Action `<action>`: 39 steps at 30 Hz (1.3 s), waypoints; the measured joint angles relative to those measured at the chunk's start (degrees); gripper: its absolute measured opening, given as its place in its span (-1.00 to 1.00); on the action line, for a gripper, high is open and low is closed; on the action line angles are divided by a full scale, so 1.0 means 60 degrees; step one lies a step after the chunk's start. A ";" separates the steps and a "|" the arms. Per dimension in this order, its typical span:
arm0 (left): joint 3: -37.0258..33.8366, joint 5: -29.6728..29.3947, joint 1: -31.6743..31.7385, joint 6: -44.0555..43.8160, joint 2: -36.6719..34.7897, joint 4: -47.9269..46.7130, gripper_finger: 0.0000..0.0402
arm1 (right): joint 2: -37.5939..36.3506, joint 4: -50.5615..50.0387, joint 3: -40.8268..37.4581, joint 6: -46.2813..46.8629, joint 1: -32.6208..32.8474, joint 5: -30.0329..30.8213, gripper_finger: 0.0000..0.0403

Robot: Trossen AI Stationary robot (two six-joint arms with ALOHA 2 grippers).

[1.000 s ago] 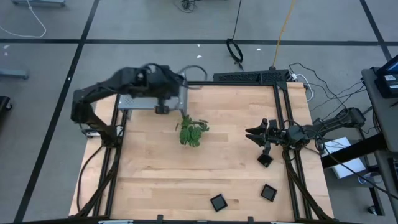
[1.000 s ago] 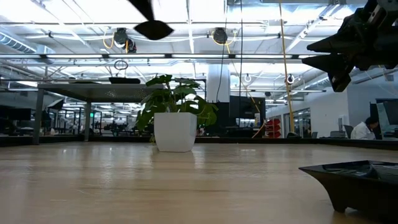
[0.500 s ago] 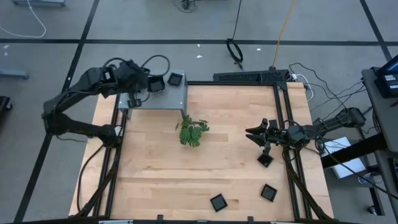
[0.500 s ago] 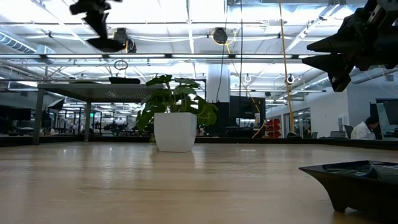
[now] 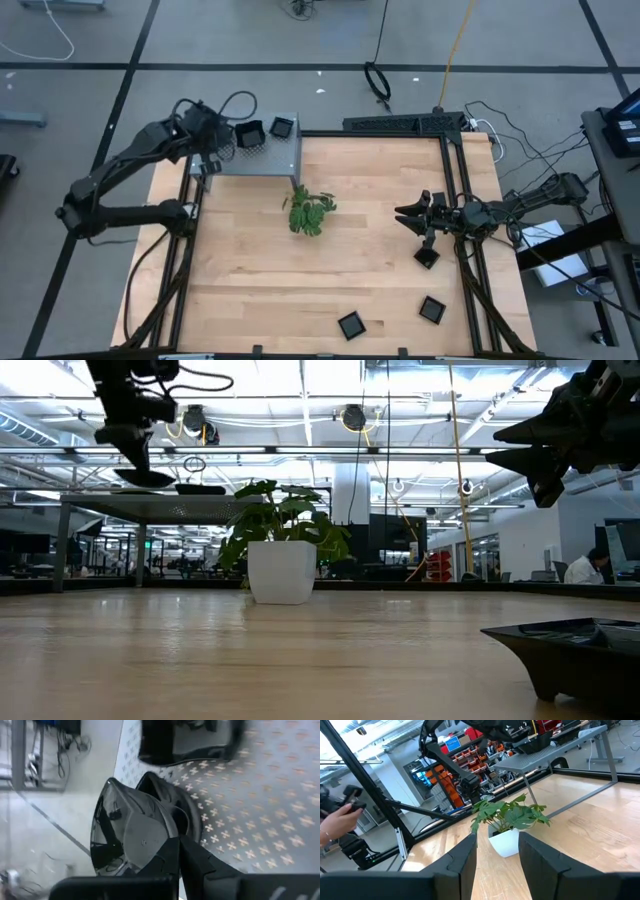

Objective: Pick & Place Mini shaped plates
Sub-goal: Stack the leaf shaped plate on top of the leaf shaped plate on the shelf, then move the square plate to the center of the table

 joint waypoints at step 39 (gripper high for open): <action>-0.0367 0.1491 -0.0388 -0.0714 -0.1438 0.3954 0.05 | 0.0001 0.0001 0.0004 0.0001 0.0000 0.0000 -0.34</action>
